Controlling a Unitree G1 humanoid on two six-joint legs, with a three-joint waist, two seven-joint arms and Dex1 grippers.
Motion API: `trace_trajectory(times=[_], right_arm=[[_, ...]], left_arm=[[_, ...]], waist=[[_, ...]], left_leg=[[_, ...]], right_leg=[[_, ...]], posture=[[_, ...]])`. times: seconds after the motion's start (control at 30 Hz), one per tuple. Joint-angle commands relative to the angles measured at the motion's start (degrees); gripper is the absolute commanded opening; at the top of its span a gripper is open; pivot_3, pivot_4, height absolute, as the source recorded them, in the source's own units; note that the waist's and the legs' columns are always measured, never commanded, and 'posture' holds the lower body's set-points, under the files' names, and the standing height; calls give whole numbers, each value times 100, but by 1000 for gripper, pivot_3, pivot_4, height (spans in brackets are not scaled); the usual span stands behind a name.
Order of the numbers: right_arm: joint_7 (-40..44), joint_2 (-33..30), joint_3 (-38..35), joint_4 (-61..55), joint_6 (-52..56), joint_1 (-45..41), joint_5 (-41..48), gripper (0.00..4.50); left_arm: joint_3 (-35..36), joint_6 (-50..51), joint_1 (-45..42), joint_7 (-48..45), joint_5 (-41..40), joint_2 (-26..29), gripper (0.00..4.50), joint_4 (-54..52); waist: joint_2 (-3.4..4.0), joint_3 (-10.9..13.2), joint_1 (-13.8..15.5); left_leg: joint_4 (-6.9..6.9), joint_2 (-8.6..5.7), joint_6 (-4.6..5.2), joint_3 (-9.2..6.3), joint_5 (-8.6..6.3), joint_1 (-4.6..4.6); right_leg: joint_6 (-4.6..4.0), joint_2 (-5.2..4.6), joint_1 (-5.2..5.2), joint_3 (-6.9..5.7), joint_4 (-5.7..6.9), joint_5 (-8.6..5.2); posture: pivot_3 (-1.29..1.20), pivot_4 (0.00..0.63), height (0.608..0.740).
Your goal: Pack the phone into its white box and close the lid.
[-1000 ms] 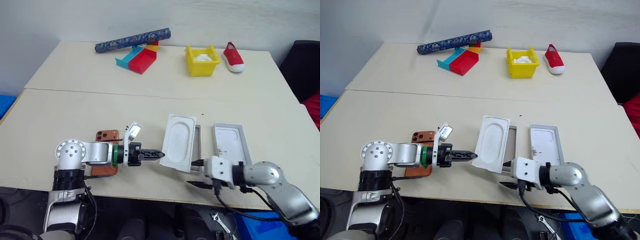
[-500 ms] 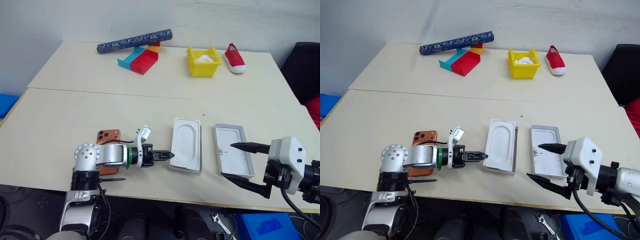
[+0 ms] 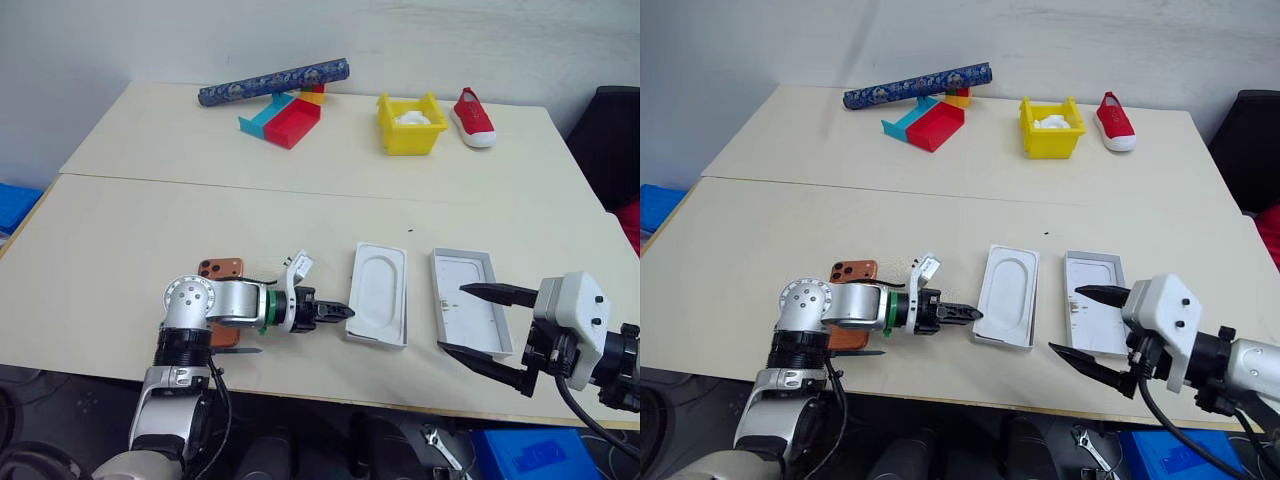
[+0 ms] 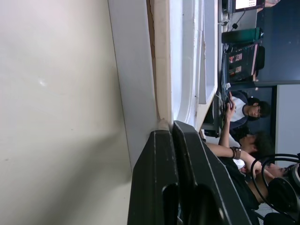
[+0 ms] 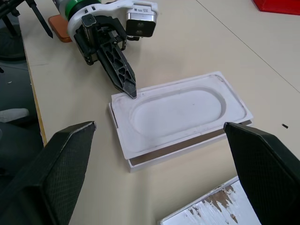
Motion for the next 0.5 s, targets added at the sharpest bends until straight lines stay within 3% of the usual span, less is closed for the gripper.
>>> trace_trajectory(times=[0.03,0.37,0.5], right_arm=[[-57,-8,-9,-128,-94,1,22,4500],[-60,-47,241,-14,-188,-139,-56,4500],[-56,-70,407,16,-210,-272,-42,4500]], left_arm=[[76,114,-147,-183,52,-20,1236,-51],[-165,209,-249,-979,-119,573,4359,-384],[-269,209,-237,-1441,-114,867,4470,-732]], waist=[[0,0,0],[0,0,-31],[0,0,-24]], left_leg=[[0,0,0,0,0,0],[0,2,-3,1,1,4],[0,2,-4,0,2,4]], right_leg=[[0,0,0,0,0,0],[1,2,1,2,2,0],[0,1,1,2,1,0]], posture=[[0,150,740],[0,150,740],[0,150,740]])
